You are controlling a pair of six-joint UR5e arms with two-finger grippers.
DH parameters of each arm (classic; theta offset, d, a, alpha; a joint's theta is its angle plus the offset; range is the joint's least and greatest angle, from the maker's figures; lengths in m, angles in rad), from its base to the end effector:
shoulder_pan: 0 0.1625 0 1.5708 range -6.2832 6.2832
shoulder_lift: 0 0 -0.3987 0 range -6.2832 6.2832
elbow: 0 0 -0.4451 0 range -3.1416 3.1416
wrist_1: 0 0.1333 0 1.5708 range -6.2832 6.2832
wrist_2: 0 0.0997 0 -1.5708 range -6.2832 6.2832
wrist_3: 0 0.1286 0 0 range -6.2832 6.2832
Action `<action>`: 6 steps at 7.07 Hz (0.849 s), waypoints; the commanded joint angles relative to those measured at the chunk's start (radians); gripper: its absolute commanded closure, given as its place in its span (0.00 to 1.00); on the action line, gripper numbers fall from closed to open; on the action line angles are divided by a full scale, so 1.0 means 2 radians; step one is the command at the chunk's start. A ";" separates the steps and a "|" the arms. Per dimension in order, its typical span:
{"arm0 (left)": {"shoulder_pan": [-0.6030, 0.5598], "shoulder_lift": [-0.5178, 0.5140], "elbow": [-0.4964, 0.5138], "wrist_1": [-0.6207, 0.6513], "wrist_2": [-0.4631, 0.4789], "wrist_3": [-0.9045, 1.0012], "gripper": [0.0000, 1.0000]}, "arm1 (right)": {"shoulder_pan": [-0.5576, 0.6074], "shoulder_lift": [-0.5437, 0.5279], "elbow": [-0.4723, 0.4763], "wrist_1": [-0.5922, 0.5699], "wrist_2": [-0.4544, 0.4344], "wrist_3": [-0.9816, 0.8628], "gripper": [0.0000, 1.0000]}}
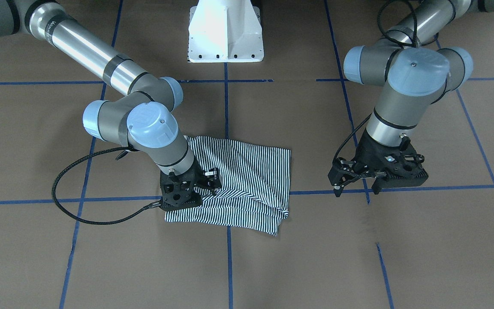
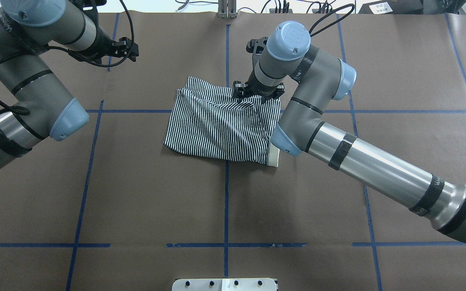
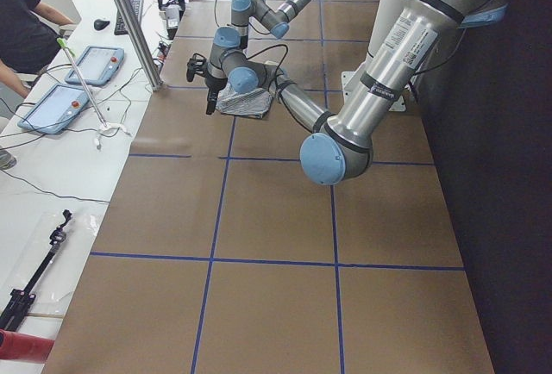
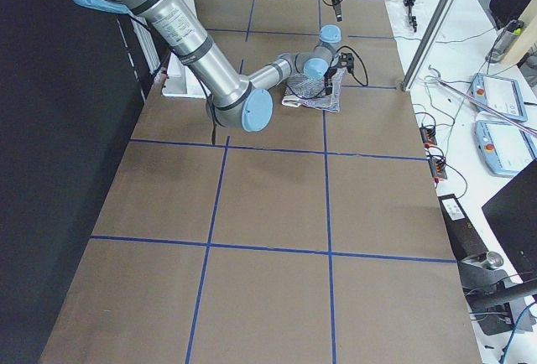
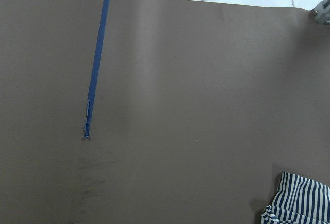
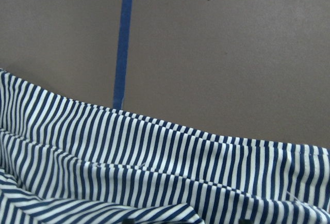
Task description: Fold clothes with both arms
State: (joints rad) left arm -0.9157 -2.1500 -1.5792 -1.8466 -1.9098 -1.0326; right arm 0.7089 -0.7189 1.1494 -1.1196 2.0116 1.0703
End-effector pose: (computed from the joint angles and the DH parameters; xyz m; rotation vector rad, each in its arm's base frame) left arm 0.3825 -0.6464 0.2525 0.3312 0.8507 -0.2047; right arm -0.6000 -0.6179 0.2363 0.1539 -0.9457 -0.0021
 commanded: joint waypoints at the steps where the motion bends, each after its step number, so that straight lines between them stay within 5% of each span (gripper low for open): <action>1: 0.000 0.000 0.000 0.000 0.000 0.000 0.00 | -0.006 0.000 -0.012 0.000 -0.006 -0.008 0.35; 3: 0.000 0.000 0.001 0.000 0.000 0.000 0.00 | -0.007 0.002 -0.014 0.000 -0.006 -0.010 0.42; 4: 0.001 0.000 0.001 0.000 0.000 0.000 0.00 | -0.009 0.003 -0.015 0.001 -0.006 -0.009 0.57; 5: 0.001 0.000 0.001 0.000 0.000 0.000 0.00 | -0.009 0.003 -0.016 0.000 -0.005 -0.012 0.94; 6: 0.001 0.000 0.002 0.000 -0.001 0.000 0.00 | -0.009 0.003 -0.016 -0.001 -0.006 -0.014 1.00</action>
State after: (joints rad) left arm -0.9139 -2.1493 -1.5765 -1.8468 -1.9102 -1.0324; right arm 0.6925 -0.7136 1.1192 -1.1198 2.0010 1.0469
